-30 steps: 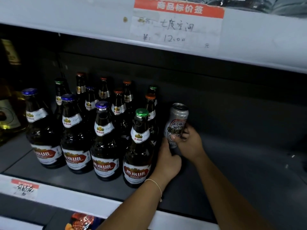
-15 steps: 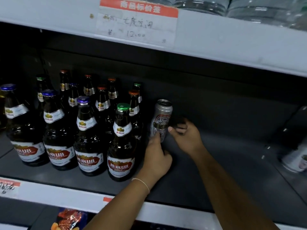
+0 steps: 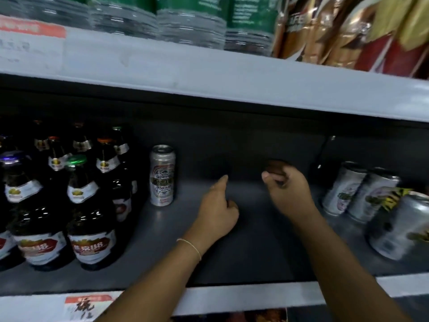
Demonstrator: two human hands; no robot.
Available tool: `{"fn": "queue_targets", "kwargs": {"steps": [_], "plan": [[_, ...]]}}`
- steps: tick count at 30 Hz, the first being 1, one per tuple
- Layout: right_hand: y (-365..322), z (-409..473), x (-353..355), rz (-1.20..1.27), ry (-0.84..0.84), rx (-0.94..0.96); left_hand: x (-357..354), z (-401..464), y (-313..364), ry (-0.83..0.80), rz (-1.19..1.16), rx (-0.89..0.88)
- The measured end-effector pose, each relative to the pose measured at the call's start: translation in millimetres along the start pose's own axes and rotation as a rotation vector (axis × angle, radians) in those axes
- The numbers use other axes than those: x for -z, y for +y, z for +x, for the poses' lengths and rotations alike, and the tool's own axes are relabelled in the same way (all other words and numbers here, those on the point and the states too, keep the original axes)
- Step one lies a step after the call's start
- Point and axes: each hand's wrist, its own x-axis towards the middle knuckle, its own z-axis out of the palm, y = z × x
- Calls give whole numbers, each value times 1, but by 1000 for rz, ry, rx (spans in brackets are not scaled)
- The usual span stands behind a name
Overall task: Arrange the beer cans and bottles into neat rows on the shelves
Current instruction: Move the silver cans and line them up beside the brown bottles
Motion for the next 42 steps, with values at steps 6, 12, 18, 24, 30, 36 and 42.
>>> {"fn": "queue_targets", "kwargs": {"steps": [6,12,18,24,30,36,42], "plan": [[30,-6,104,-48,152,30,-78,2,54,-179,-56,-174],[64,-17,194,-240,353,71,-151,-2,111,-298,-18,-282],[121,-15,251,-334,368,-57,-202,-5,139,-400,-14,-307],[162,-13,252,112,156,-327,-231,-8,135,-446,34,-292],[178,-10,247,101,129,-292,-232,-5,120,-461,67,-268],[153,-9,225,3,237,-280,-219,-5,109,-464,70,-224],[97,-4,177,66,176,-237,-184,-8,103,-402,-178,-123]]}}
